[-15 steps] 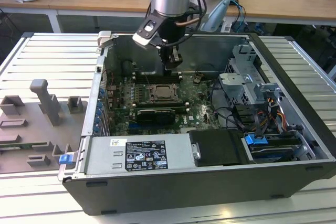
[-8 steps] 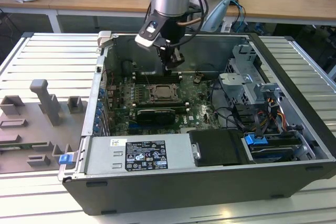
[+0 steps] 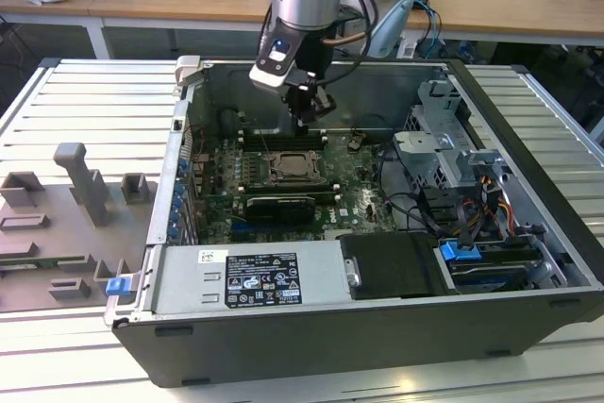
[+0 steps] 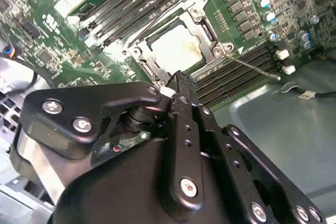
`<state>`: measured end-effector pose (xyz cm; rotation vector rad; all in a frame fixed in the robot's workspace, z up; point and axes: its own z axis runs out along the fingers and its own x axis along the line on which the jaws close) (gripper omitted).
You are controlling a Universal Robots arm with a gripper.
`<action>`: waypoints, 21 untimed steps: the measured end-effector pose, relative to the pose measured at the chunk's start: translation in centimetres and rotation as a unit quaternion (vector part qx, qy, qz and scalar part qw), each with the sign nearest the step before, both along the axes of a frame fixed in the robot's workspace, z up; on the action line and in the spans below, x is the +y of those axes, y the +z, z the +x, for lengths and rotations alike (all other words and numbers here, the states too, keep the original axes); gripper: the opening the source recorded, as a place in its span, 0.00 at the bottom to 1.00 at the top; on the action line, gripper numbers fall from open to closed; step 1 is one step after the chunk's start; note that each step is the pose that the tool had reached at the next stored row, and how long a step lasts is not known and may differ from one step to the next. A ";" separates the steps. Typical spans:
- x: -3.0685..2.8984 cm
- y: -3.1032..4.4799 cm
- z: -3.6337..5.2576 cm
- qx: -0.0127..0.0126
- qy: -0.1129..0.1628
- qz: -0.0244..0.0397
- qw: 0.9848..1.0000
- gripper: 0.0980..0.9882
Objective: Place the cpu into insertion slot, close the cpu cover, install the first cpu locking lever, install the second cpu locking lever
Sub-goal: 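Install the first cpu locking lever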
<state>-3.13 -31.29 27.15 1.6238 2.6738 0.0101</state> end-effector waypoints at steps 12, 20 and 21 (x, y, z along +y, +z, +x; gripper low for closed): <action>0.00 -0.07 -0.01 0.000 0.139 0.000 0.990 0.01; 0.00 -0.06 -0.01 0.000 0.220 0.000 0.976 0.01; 0.00 -0.06 -0.01 0.000 0.227 0.000 0.974 0.01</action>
